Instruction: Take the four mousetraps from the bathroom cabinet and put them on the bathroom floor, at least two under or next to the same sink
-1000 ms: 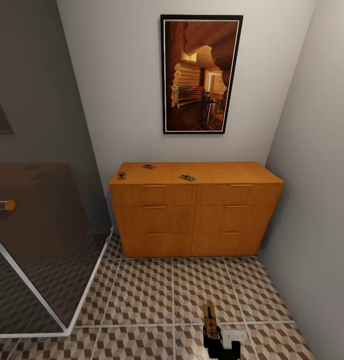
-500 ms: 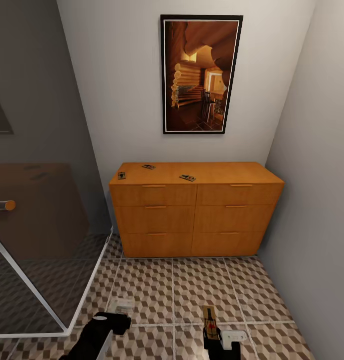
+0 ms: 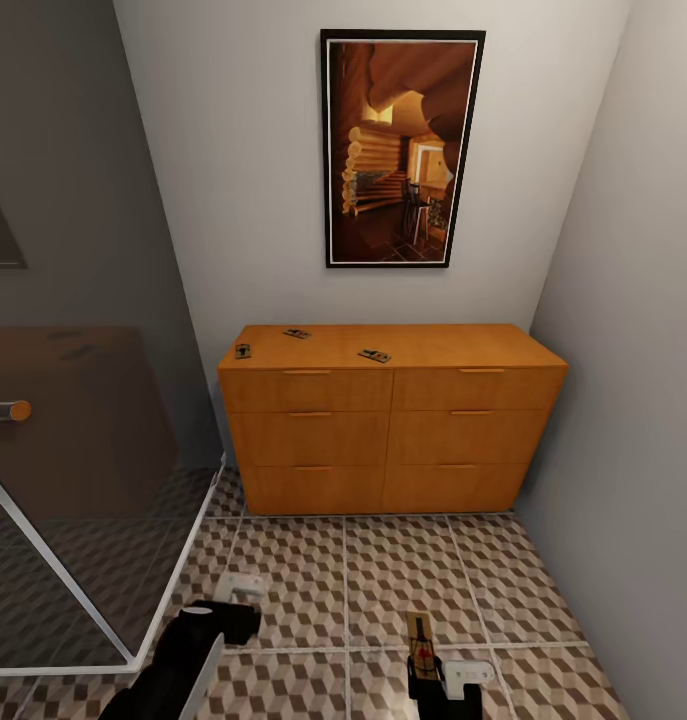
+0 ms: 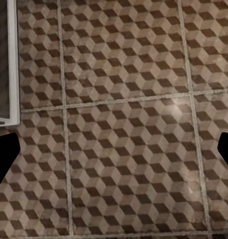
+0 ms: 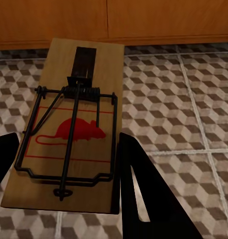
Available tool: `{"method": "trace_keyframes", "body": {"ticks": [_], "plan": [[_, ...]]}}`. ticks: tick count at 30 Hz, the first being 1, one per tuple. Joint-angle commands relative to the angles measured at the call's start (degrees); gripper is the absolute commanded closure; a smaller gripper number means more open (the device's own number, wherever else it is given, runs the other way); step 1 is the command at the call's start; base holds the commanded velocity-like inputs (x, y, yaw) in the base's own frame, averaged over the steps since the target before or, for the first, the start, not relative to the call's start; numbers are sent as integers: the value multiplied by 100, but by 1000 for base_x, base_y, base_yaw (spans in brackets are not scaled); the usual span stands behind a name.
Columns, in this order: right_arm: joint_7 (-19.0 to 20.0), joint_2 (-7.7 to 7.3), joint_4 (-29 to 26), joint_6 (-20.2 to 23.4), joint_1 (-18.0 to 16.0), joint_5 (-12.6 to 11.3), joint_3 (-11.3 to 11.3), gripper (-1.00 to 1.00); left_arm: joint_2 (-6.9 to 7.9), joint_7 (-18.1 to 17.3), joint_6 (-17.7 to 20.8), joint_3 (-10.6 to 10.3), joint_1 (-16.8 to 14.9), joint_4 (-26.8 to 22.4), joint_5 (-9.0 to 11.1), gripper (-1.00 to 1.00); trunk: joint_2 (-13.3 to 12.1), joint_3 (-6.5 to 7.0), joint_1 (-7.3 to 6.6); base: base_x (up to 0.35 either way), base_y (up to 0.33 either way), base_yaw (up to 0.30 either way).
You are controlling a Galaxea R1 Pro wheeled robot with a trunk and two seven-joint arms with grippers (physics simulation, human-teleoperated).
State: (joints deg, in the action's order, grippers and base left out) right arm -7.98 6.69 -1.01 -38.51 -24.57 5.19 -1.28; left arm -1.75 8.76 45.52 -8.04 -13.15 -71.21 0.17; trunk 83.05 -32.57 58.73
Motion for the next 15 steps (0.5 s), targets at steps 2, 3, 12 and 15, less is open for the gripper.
{"method": "trace_keyframes", "body": {"ticks": [2,3,12,15], "plan": [[-29,-3,5,-11,-4,44,-13,100,-2,22,24,-13,-3,15,4,-100,3,-6,0,0,0,0],[-32,-8,5,-10,-4,44,-16,100,-6,21,19,-18,-3,57,2,-100,3,-6,0,0,0,0],[-30,-18,-3,-8,-4,44,-22,100,-63,6,-278,-44,-3,1350,7,-100,3,-6,0,0,0,0],[-33,-18,-3,-8,-4,44,-22,100,-110,10,-910,-42,-3,2568,12,-100,3,-6,0,0,0,0]]}}
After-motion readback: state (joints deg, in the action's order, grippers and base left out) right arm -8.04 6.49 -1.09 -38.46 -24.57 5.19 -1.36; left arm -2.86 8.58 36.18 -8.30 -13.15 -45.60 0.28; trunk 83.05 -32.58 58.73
